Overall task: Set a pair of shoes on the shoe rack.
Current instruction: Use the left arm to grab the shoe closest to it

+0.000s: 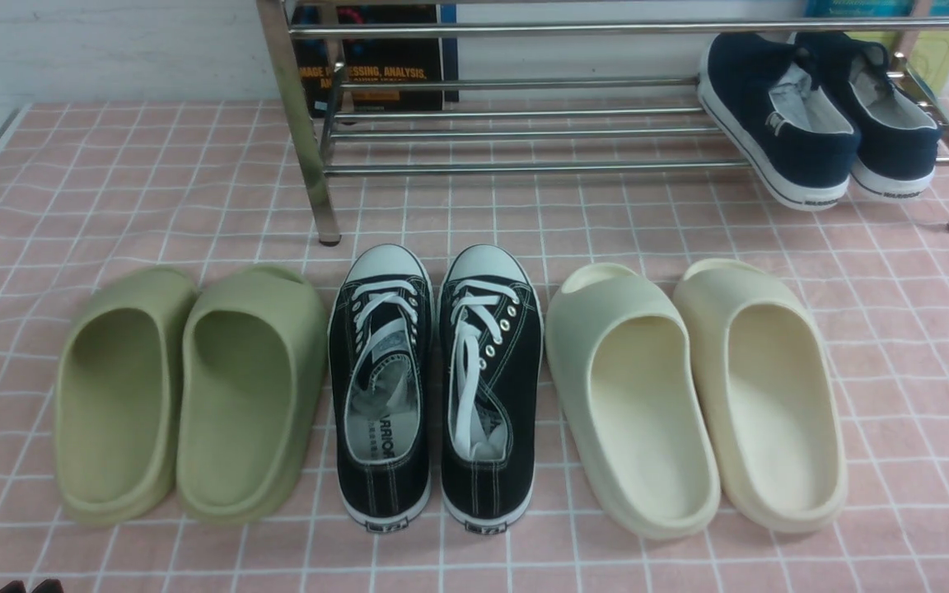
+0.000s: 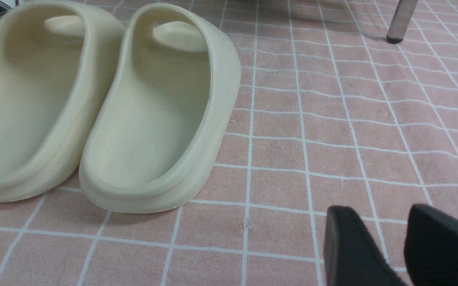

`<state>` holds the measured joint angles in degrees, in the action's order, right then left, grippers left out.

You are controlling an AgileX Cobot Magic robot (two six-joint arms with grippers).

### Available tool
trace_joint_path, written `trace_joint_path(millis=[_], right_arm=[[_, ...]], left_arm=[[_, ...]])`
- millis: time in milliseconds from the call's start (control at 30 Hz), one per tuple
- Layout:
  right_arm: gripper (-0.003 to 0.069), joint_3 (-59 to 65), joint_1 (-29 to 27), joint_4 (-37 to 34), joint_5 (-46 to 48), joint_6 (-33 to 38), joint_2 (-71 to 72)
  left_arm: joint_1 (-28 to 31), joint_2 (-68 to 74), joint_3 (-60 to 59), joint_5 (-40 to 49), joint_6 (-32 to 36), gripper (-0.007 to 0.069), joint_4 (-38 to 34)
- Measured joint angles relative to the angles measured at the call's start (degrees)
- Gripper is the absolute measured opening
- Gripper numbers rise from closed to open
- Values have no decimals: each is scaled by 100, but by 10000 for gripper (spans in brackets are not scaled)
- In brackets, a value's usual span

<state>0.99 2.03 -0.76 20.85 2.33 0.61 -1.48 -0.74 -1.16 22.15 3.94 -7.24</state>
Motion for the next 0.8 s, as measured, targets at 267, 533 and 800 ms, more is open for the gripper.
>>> trace_joint_path(millis=[267, 533, 800], right_arm=[[237, -5, 0, 0, 6, 0, 0], [237, -6, 0, 0, 29, 0, 0], [237, -6, 0, 0, 29, 0, 0]], left_arm=[[0, 0, 0, 0, 0, 195, 0], [0, 0, 0, -22, 0, 199, 0], [0, 0, -50, -1189, 0, 202, 37]])
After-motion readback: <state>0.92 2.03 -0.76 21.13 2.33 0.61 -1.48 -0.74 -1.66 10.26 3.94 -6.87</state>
